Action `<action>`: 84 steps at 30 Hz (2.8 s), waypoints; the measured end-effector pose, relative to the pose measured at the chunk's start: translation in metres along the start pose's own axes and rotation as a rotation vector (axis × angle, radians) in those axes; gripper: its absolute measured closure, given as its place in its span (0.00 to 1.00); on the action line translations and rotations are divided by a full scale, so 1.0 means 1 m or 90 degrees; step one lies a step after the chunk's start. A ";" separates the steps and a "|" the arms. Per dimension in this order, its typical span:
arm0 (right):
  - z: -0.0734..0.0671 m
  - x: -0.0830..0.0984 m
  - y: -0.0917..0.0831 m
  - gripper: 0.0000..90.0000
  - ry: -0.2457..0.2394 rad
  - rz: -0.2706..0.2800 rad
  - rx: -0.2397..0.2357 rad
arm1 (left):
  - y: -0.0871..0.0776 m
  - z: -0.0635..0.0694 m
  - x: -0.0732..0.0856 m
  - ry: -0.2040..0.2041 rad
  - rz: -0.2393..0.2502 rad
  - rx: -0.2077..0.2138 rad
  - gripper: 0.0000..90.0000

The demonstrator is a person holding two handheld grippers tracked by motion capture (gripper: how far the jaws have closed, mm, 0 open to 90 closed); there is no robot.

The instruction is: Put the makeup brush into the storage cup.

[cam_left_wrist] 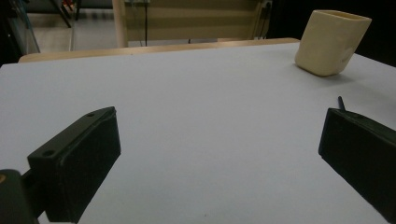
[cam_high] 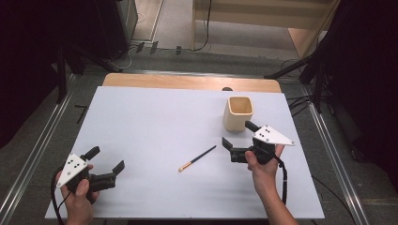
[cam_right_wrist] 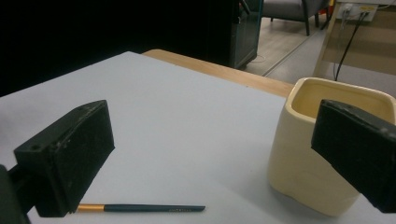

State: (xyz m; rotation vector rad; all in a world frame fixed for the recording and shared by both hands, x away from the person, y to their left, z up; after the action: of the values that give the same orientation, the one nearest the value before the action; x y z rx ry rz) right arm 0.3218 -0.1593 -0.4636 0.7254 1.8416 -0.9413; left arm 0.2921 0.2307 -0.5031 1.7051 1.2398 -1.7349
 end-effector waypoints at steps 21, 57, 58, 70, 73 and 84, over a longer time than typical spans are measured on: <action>-0.014 -0.006 0.027 0.09 -0.061 -0.094 -0.061 | -0.001 0.000 0.000 0.000 0.002 0.002 0.00; -0.040 0.029 0.064 0.48 -0.284 -0.379 -0.167 | -0.001 -0.003 0.001 0.000 0.001 0.002 0.00; -0.041 0.031 0.065 0.50 -0.294 -0.389 -0.176 | -0.001 -0.002 0.001 0.002 0.001 0.004 0.00; -0.042 0.041 0.074 0.56 -0.365 -0.450 -0.194 | -0.001 -0.002 0.001 0.006 -0.002 0.007 0.00; -0.042 0.045 0.075 0.57 -0.372 -0.471 -0.194 | 0.000 -0.002 0.001 0.007 -0.002 0.008 0.00; -0.045 0.066 0.082 0.64 -0.448 -0.558 -0.217 | 0.000 0.000 0.001 0.008 0.000 0.012 0.00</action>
State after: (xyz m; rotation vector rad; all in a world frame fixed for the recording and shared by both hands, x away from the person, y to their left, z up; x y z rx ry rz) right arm 0.3392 -0.0720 -0.5353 -0.6342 1.5678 -1.1630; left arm 0.2919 0.2314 -0.5037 1.7298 1.2328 -1.7436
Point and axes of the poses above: each handheld gripper's, and its own axes: y roughly forward along the jaws, x roughly out of its underside, z roughly to its right, the point moved 9 cm from there along y, roughly forward along the jaws, and after that the axes turned 13 degrees about y, right-handed, at the moved point
